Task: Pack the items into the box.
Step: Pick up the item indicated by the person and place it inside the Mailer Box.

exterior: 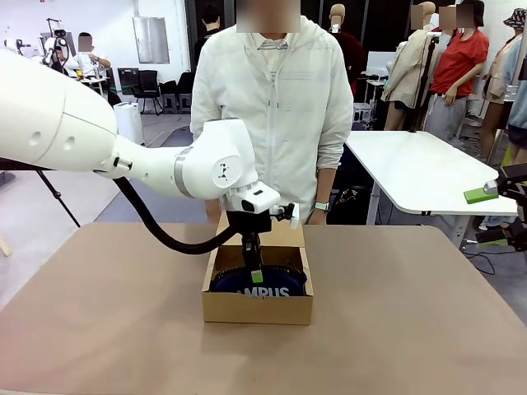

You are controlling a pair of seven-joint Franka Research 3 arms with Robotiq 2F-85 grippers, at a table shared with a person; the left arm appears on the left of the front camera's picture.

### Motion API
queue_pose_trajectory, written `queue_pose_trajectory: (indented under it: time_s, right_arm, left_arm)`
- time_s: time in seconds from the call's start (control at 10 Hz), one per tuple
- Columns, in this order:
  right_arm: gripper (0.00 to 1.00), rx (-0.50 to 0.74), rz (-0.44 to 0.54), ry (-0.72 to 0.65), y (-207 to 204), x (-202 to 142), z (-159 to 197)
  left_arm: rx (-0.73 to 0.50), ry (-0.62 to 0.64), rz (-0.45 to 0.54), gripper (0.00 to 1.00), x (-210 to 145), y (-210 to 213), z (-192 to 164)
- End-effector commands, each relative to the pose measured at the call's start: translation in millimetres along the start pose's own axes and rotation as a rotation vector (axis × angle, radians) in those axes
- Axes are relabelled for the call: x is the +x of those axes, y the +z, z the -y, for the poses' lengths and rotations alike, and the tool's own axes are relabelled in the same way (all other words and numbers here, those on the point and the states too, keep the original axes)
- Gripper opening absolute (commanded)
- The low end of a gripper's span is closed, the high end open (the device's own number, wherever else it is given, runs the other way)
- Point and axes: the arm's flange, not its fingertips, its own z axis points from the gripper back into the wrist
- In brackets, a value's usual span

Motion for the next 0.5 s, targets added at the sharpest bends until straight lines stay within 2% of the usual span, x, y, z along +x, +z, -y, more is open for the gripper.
queue_pose_trajectory:
  time_s: [0.0,0.1,0.2,0.3,0.4]
  right_arm:
    - [1.00,-0.013,-0.008,0.005,2,-1,0]
    - [1.00,-0.013,-0.008,0.005,2,-1,0]
    - [1.00,-0.013,-0.008,0.005,2,-1,0]
    - [1.00,-0.013,-0.008,0.005,2,-1,0]
    - [1.00,-0.013,-0.008,0.005,2,-1,0]
  left_arm:
    - [0.052,0.020,0.060,1.00,-9,40,13]
    - [0.063,0.067,0.098,1.00,-19,70,19]
    - [-0.005,0.167,0.182,1.00,-41,111,31]
    - [-0.097,0.305,0.287,1.00,-74,145,42]
    - [-0.124,0.505,0.378,1.00,-119,171,54]
